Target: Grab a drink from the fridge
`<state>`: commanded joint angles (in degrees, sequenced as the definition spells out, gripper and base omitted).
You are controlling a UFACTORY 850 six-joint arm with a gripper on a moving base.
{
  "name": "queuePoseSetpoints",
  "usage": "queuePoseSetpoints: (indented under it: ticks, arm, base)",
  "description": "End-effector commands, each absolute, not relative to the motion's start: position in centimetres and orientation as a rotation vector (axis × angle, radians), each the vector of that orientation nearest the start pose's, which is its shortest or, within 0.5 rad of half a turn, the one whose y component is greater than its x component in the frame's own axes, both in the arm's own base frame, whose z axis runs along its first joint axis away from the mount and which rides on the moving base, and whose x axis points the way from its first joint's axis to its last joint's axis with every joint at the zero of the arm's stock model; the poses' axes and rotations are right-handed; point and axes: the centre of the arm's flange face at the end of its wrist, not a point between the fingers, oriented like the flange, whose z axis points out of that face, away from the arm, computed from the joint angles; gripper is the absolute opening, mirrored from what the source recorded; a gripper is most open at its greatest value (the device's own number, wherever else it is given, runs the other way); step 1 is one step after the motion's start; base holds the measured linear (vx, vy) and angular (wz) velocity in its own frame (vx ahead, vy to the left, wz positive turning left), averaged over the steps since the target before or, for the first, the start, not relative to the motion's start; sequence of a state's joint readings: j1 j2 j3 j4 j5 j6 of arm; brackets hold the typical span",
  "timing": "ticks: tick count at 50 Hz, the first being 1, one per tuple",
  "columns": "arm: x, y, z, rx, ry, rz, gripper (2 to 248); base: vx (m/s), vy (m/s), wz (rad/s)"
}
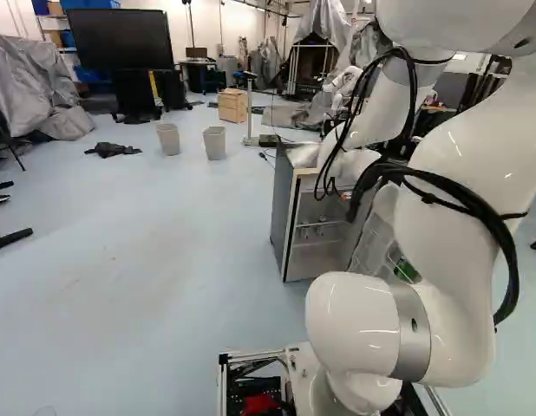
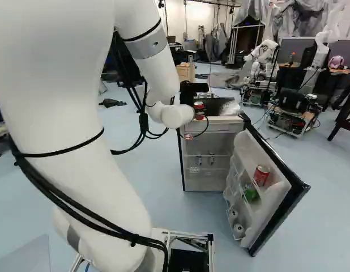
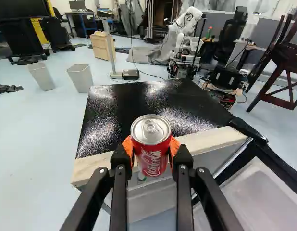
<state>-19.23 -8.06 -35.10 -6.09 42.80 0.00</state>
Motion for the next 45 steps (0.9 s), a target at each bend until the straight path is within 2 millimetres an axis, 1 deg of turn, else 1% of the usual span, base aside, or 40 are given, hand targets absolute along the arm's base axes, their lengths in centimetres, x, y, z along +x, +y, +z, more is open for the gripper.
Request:
queuePoseSetpoints:
  ticks: [45]
  arm:
    - [49.4, -15.5, 40.2, -2.727, 0.259, -1.855, 94]
  base:
    - [0.0, 0.0, 0.0]
